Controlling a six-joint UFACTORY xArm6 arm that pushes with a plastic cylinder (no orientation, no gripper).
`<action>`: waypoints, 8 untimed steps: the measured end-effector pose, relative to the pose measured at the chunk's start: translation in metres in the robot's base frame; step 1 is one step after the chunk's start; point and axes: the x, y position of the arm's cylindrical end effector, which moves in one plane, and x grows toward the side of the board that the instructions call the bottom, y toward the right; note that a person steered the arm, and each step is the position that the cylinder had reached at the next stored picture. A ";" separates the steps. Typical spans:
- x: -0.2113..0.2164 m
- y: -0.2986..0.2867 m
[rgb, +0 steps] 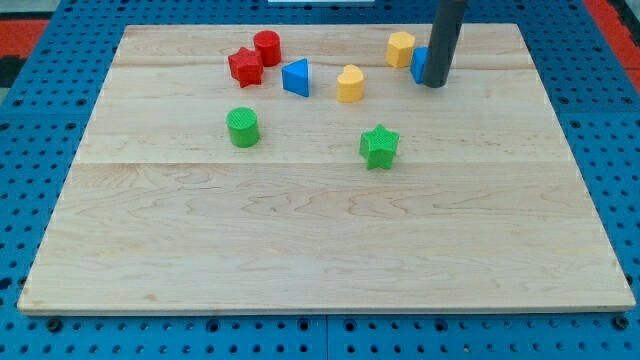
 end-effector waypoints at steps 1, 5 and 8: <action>-0.003 0.003; 0.022 -0.124; 0.020 -0.093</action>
